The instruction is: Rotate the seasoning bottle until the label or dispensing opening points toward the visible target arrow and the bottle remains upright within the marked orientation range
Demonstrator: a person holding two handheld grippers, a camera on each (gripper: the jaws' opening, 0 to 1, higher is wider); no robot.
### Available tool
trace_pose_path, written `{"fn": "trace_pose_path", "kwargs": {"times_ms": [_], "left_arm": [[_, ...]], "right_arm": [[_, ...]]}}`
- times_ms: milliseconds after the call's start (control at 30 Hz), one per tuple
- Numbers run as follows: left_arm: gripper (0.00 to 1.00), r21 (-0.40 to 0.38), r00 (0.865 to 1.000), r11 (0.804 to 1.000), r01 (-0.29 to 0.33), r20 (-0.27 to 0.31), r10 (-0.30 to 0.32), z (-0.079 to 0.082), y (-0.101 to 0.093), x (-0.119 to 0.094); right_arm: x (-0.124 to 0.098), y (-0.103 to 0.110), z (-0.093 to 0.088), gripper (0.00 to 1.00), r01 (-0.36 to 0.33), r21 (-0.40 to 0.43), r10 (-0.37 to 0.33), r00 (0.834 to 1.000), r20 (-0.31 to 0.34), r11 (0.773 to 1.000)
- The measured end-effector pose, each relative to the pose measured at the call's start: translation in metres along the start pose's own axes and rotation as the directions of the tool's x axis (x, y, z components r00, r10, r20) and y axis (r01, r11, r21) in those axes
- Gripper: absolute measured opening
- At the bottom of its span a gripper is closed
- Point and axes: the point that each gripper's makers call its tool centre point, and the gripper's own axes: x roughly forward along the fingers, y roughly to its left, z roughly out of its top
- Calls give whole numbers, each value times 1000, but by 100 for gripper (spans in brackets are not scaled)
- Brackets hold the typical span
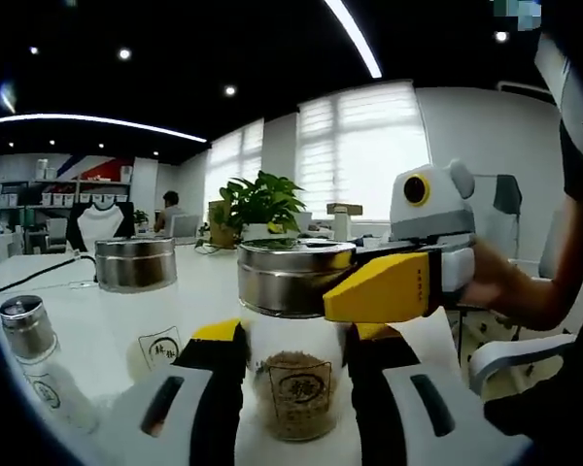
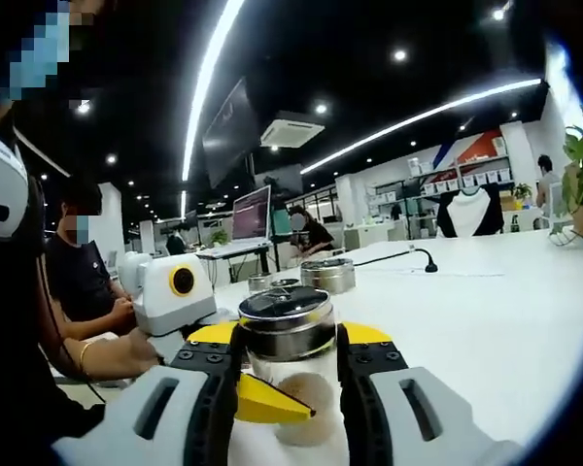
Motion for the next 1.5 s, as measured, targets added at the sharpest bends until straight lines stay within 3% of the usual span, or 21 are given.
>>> {"fn": "trace_pose_path", "kwargs": {"times_ms": [133,233,467,700,1100,1500], "left_arm": [[44,-5,998,998,-55,-1,55,-1,4,3],[44,-18,994,994,-105,-1,105,-1,8,4],[44,-13,981,981,-191,4,191,-1,12,6],[44,-4,955,955,-298,-4,298,-2,17,8],[43,-6,938,938,-347,-13,347,-1,20,12],[43,1,940,940,-340,-14,340,-1,21,13]], "right_arm": [[0,-3,5,40,48,28,-50,997,52,998],[3,-4,-1,48,86,2,-86,996,26,996],[7,-12,-3,49,156,-38,-156,988,19,987],[10,-17,4,49,179,-1,-178,983,38,984],[10,-25,11,42,211,-16,-210,976,54,977],[9,-27,12,38,210,-42,-208,977,38,977]]}}
